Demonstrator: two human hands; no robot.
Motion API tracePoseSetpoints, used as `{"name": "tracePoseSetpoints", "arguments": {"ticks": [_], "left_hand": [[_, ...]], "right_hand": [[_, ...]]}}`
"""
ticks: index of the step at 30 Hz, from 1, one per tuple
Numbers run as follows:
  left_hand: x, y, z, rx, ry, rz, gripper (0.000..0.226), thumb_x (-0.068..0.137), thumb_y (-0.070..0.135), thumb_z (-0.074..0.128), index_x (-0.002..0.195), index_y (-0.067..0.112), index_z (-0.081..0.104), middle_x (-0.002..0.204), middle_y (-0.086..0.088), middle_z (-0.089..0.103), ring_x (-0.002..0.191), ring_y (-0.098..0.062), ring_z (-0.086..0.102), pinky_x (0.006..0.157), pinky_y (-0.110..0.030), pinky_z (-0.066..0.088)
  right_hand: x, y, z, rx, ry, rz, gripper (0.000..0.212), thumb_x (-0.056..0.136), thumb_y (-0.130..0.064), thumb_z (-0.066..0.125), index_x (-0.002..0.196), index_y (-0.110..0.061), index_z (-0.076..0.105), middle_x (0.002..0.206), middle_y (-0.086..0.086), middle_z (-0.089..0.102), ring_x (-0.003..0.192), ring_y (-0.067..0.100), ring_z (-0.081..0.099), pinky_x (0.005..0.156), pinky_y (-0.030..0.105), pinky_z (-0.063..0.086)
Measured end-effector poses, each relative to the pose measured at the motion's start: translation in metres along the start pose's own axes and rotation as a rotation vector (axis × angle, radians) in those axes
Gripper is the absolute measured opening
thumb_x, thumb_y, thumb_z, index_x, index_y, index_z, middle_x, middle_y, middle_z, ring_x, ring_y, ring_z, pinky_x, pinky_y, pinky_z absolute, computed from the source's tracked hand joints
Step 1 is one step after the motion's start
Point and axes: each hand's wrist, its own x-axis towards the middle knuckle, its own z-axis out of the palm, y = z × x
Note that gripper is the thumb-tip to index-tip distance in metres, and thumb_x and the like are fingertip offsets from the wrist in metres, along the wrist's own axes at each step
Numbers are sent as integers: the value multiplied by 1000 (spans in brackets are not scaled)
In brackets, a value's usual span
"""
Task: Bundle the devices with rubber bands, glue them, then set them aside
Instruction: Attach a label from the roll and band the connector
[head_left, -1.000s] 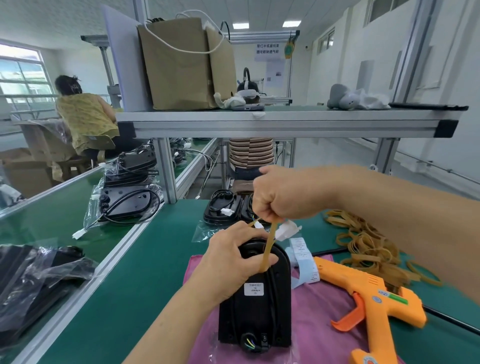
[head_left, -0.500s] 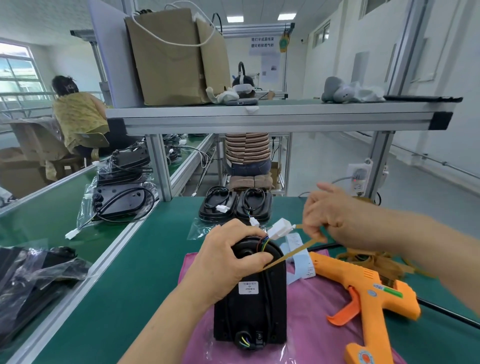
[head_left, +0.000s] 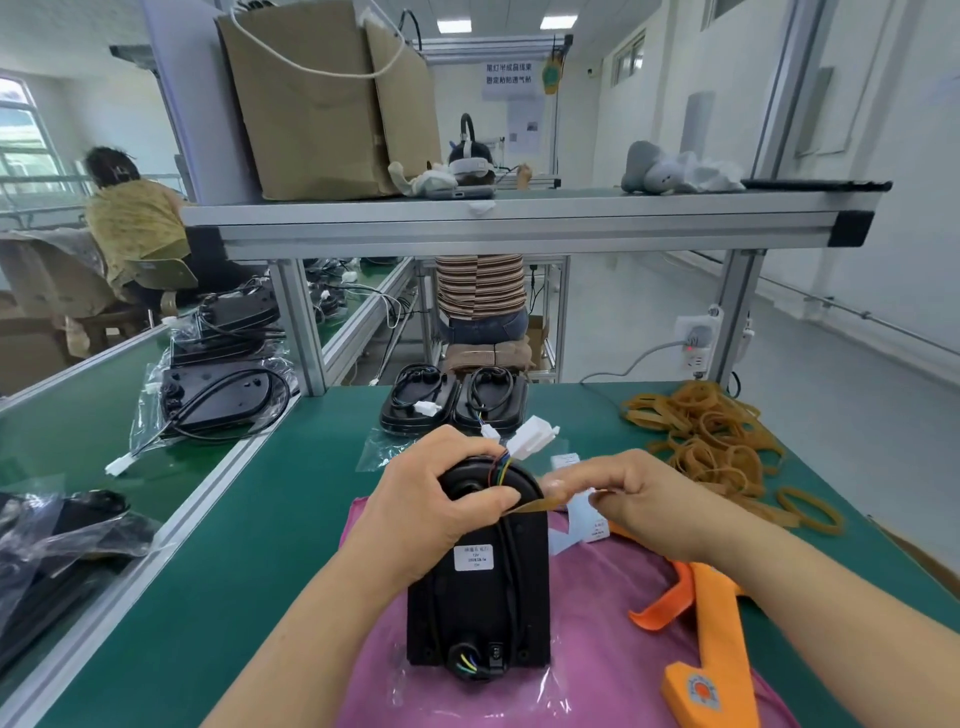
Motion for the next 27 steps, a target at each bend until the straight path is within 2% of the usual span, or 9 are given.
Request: {"name": "tracePoseSetpoints", "arguments": {"ticks": [2,4,6,8,11,15,20,23,27], "left_hand": [[1,-1,1,-8,8,-11,30,74,23,83,89,45,68,85,17,60,81,0,60,70,-5,39],[1,-2,2,-16,12,-15,28,73,26,82,90,44,69,86,16,61,82,-1,61,71,-5,40],[2,-4,2,-30,7,-15,29,73,26,82,91,43,69,86,16,62,82,-1,62,71,-5,40],[3,-6,2,-32,3,-23,27,72,28,82,92,43,70,86,16,62,82,0,62,71,-5,41],[5,-7,3,-37,-3,-16,26,71,35,82,93,44,70,87,16,64,83,0,62,73,-7,42],[6,-11,-6,-42,-74,-14,21,75,50,63,96,49,68,92,21,67,90,2,63,78,-12,43],[9,-26,-36,-230,-115,-81,46,90,48,31,104,35,72,112,6,72,111,-10,65,100,-30,45],[12,-30,-43,-167,-103,-85,48,92,54,28,104,36,71,107,4,72,101,-14,70,95,-31,47],[5,-37,-49,-72,-77,-79,46,91,56,29,104,37,68,100,9,69,92,-11,71,88,-30,49]], "right_hand": [[-7,8,7,218,-11,56,54,84,13,49,104,-30,77,109,-17,73,106,8,67,90,19,48],[-11,19,16,440,8,131,46,88,6,57,120,-24,69,116,-6,72,111,16,67,100,31,48],[-11,24,21,545,112,134,40,92,1,55,125,-21,64,117,-3,72,114,17,66,99,32,47],[-3,17,21,457,255,83,35,88,-26,65,122,-30,65,117,-11,71,116,8,63,94,24,46],[14,-9,31,287,215,29,63,65,-58,75,123,-47,54,122,-23,63,119,-9,53,99,22,43],[35,-25,55,356,99,-35,62,65,-36,86,118,-40,54,112,-21,70,108,-4,63,87,13,47],[36,-20,56,310,82,-38,59,66,-27,85,120,-36,62,102,-5,74,91,6,67,87,24,53],[37,-15,56,314,86,-25,52,68,-25,81,116,-36,64,98,-4,75,87,9,67,85,26,54],[38,-9,57,331,81,11,51,68,-28,78,116,-33,64,103,-1,75,98,19,70,94,36,54]]}}
